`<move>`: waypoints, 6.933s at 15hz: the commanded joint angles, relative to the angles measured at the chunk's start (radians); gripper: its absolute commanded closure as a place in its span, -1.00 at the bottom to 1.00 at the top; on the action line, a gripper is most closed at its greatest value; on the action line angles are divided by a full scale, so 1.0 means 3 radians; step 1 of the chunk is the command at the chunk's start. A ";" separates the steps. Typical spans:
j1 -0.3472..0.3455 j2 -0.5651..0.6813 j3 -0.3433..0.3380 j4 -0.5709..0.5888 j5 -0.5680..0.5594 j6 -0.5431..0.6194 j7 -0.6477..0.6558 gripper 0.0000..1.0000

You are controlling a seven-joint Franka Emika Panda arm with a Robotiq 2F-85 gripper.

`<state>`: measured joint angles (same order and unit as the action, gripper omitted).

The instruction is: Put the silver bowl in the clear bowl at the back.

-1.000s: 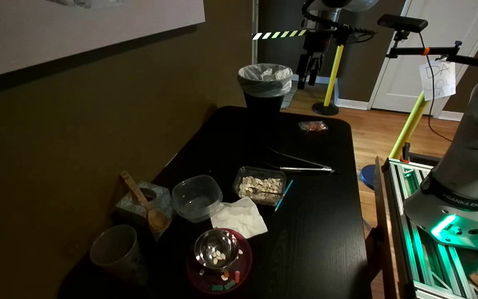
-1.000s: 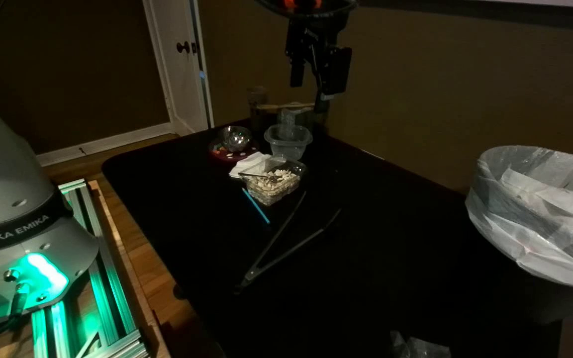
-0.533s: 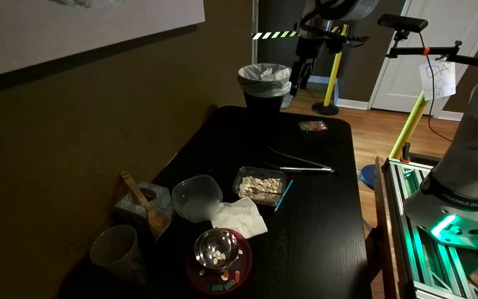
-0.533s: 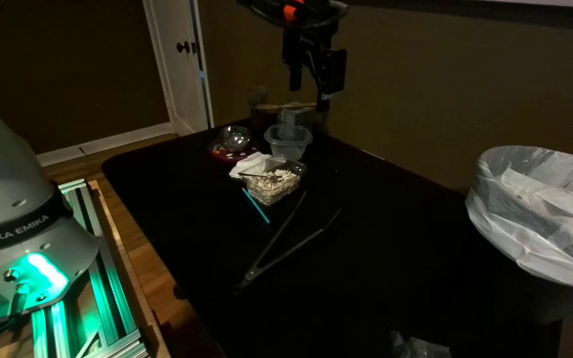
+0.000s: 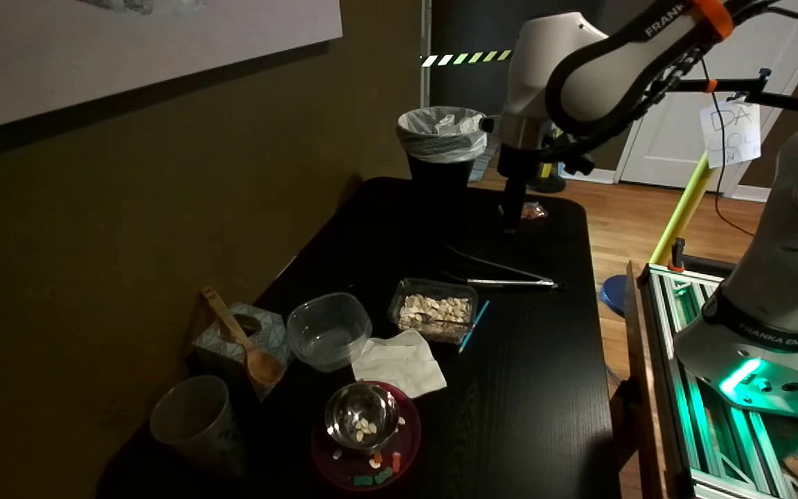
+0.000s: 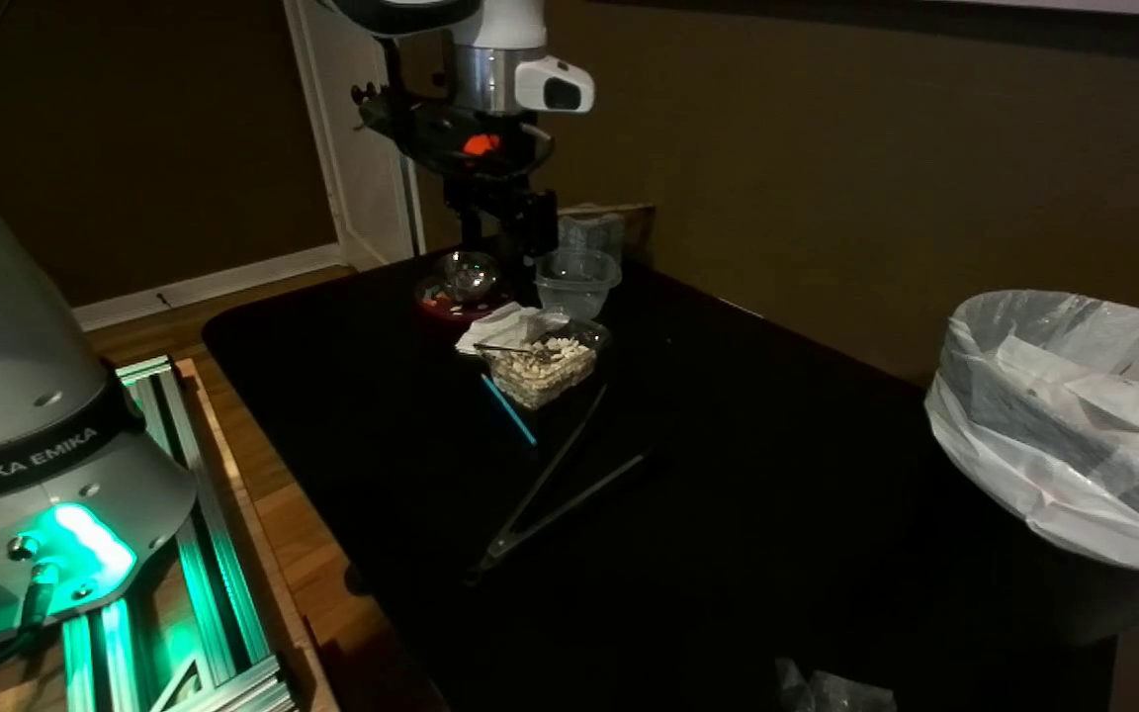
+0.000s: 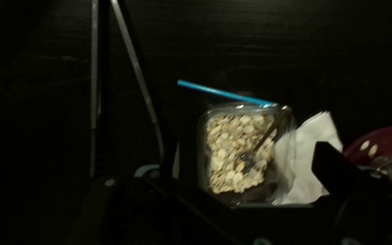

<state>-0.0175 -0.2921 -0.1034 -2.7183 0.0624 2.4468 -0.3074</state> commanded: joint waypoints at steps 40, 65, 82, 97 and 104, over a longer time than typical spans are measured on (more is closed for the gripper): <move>0.1338 0.2564 0.0818 0.1191 0.1182 0.2058 0.3047 -1.00; 0.1319 0.2799 0.1160 0.1623 0.1636 0.2281 0.4406 0.98; 0.1172 0.2340 0.0598 0.1805 0.1059 0.1369 0.4804 0.98; 0.0460 0.2537 0.0703 0.2705 0.1818 0.0100 0.4380 0.92; 0.0485 0.2689 0.0554 0.2821 0.1677 0.0100 0.4578 0.98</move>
<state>0.1189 0.4804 0.0971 -1.9056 0.6017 2.4892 1.0143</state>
